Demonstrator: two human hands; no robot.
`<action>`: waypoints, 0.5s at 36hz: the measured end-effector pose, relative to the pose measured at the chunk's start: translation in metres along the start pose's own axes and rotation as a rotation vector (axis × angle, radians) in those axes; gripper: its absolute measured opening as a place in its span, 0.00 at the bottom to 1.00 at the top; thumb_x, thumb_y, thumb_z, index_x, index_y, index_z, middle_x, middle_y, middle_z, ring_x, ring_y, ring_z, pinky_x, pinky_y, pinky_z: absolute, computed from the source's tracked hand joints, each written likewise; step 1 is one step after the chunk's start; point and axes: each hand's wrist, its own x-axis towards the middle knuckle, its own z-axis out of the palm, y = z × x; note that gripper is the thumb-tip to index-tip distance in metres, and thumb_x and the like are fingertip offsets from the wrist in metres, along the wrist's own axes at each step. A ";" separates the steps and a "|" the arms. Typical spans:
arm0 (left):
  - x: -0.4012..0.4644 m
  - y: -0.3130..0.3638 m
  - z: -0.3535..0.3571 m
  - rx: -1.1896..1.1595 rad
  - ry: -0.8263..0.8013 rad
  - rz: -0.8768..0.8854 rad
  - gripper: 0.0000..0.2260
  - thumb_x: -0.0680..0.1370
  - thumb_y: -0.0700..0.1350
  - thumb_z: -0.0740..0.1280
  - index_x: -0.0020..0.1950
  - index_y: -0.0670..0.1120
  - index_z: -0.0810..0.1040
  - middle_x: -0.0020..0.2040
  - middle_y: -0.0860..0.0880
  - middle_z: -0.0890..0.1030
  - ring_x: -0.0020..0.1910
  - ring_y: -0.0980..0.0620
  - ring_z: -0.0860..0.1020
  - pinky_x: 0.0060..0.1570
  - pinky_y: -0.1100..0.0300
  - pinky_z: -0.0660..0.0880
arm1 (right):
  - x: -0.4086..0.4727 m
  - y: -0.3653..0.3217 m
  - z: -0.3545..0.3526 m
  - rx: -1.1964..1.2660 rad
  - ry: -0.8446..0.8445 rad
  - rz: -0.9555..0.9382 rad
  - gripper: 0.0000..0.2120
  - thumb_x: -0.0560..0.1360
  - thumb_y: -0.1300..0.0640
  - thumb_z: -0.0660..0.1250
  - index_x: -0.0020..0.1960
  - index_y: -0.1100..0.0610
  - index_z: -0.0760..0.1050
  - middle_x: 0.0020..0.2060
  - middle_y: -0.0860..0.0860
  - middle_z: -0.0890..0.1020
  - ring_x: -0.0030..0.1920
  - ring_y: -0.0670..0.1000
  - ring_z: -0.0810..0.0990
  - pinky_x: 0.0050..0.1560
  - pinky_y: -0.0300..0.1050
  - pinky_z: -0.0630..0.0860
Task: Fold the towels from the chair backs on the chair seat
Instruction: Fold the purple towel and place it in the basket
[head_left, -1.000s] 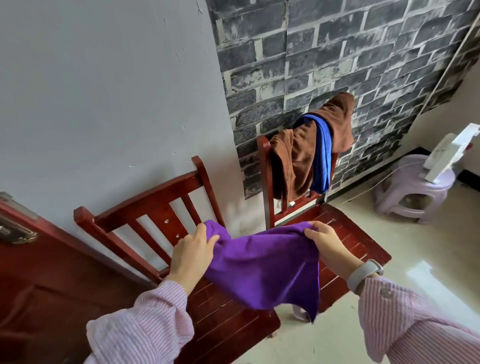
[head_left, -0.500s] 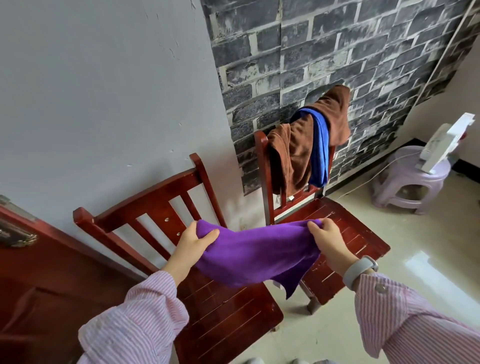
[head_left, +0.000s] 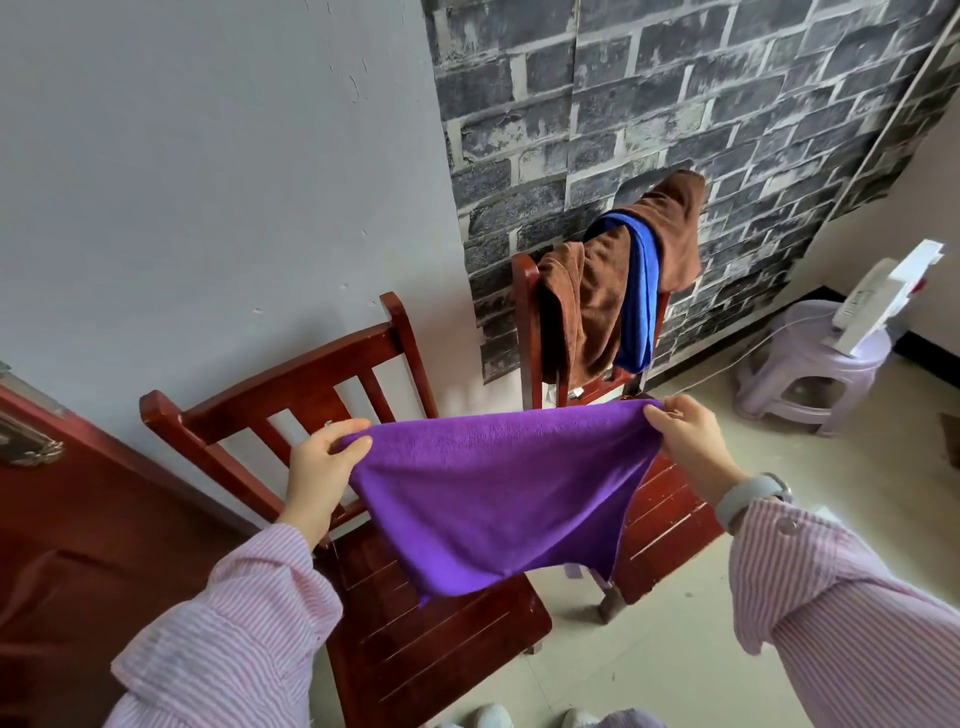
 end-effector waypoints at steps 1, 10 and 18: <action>0.003 -0.001 -0.003 0.010 0.014 0.006 0.10 0.75 0.39 0.67 0.56 0.45 0.79 0.52 0.49 0.79 0.54 0.51 0.75 0.54 0.59 0.72 | 0.002 -0.003 -0.001 -0.053 0.015 -0.030 0.08 0.75 0.60 0.63 0.38 0.53 0.70 0.38 0.53 0.75 0.41 0.54 0.75 0.45 0.55 0.76; 0.012 -0.003 -0.025 0.378 -0.052 0.133 0.18 0.74 0.46 0.68 0.64 0.46 0.74 0.63 0.44 0.72 0.60 0.46 0.73 0.58 0.53 0.73 | 0.008 -0.021 0.002 -0.344 -0.040 -0.192 0.06 0.74 0.59 0.65 0.50 0.55 0.70 0.34 0.50 0.76 0.34 0.49 0.74 0.31 0.39 0.67; 0.006 -0.016 -0.021 0.596 -0.192 0.204 0.19 0.72 0.42 0.71 0.62 0.43 0.76 0.62 0.48 0.69 0.58 0.54 0.67 0.57 0.59 0.68 | 0.004 -0.037 0.003 -0.617 -0.406 -0.294 0.09 0.75 0.59 0.65 0.54 0.59 0.78 0.47 0.52 0.78 0.46 0.50 0.76 0.43 0.36 0.70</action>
